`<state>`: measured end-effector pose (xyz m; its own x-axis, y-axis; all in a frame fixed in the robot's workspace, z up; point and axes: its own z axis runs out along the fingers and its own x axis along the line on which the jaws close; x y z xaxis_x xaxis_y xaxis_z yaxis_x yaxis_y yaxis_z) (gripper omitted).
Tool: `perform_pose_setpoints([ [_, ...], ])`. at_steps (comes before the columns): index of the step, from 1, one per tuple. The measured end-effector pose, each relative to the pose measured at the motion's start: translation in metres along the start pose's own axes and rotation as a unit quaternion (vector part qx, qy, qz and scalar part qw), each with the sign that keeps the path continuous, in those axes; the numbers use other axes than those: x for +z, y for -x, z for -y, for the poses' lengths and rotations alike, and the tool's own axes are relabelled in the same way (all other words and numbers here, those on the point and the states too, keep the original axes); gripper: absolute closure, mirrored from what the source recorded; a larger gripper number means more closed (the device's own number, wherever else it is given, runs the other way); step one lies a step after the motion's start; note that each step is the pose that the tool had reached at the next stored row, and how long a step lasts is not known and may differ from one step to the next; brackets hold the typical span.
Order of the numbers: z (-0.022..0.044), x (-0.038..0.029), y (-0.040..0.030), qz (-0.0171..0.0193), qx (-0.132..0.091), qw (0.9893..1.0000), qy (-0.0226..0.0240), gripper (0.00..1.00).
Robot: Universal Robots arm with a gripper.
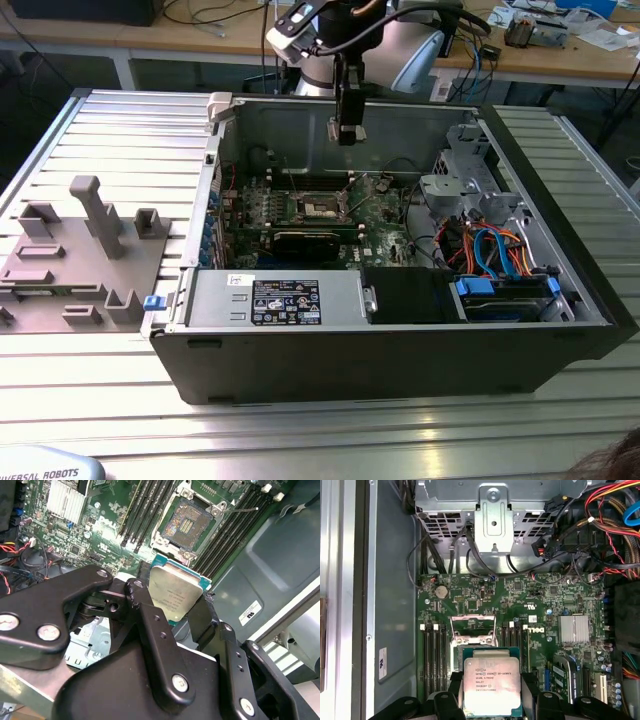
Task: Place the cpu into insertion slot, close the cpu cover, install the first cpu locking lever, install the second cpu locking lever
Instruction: 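Place the cpu into insertion slot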
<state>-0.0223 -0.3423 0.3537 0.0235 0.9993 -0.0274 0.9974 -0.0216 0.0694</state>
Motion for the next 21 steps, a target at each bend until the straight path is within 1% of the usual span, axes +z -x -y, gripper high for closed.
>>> perform_pose_setpoints([
  [21, 0.0000, 0.0000, 0.0000, 0.0016, 0.022, 0.9997, -0.0006, 0.46],
])
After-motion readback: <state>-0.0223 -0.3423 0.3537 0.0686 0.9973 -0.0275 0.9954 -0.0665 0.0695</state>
